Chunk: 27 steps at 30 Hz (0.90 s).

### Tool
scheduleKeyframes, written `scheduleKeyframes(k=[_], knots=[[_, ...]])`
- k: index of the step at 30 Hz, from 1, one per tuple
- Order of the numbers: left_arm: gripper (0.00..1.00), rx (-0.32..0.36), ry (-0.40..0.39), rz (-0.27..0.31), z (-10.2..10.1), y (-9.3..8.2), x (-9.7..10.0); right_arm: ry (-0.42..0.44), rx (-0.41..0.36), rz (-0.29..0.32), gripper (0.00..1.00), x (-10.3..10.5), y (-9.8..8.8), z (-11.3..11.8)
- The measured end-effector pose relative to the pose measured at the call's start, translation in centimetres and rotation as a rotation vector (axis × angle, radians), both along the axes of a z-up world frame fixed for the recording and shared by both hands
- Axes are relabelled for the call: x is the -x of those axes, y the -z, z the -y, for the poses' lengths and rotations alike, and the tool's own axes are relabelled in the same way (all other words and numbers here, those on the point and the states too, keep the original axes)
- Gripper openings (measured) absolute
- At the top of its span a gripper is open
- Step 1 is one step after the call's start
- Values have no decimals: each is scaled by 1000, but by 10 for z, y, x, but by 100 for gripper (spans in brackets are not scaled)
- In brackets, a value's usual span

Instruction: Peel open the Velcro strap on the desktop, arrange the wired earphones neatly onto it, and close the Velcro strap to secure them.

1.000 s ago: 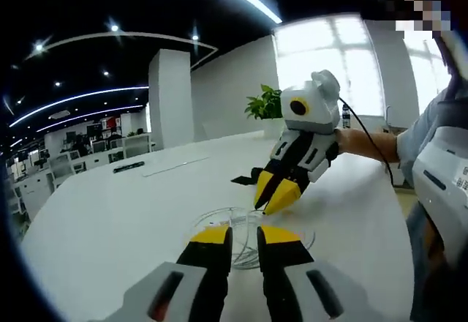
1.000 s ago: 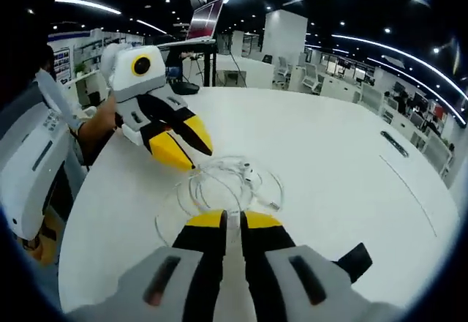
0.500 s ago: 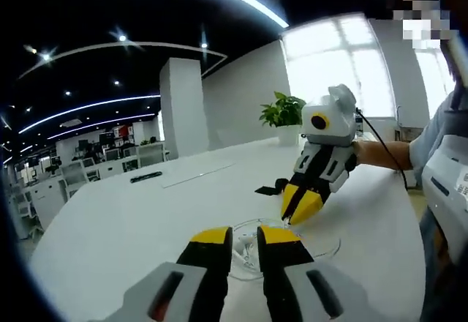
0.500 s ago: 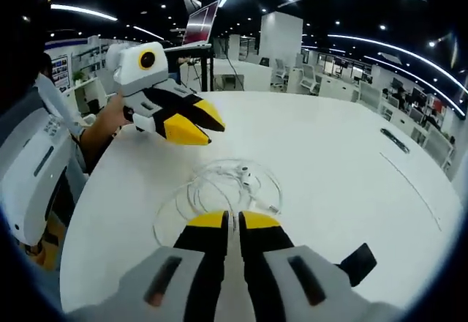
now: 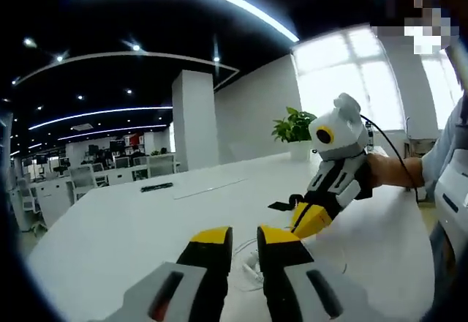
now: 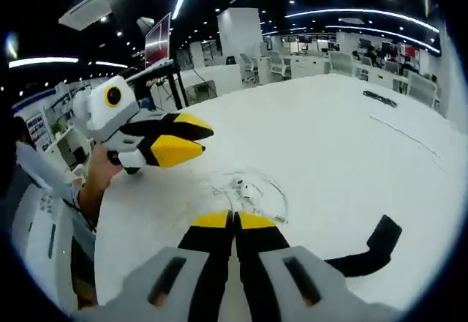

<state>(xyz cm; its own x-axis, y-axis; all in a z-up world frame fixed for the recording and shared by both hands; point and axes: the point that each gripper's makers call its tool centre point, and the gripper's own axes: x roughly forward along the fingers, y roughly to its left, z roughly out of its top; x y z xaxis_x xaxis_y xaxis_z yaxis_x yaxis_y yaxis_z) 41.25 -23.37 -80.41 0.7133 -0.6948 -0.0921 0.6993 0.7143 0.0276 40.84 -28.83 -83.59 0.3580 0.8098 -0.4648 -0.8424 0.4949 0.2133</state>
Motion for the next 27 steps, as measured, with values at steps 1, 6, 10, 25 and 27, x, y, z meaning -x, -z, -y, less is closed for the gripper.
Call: scheduleKeyframes(k=[1, 6, 10, 25, 27], knots=[[18, 9, -2, 1, -1, -1, 0, 14, -27, -4, 4, -1, -4, -1], [18, 21, 3, -3, 0, 1, 3, 62, -28, 88, 4, -12, -4, 4], [18, 12, -3, -16, -1, 8, 5, 87, -5, 212, 4, -23, -13, 15], [18, -115, 71, -33, 16, 29, 13, 84, 0, 116, 4, -17, 7, 9], [18, -148, 66, -15, 17, 30, 12, 85, -13, 111, 4, -15, 3, 10]])
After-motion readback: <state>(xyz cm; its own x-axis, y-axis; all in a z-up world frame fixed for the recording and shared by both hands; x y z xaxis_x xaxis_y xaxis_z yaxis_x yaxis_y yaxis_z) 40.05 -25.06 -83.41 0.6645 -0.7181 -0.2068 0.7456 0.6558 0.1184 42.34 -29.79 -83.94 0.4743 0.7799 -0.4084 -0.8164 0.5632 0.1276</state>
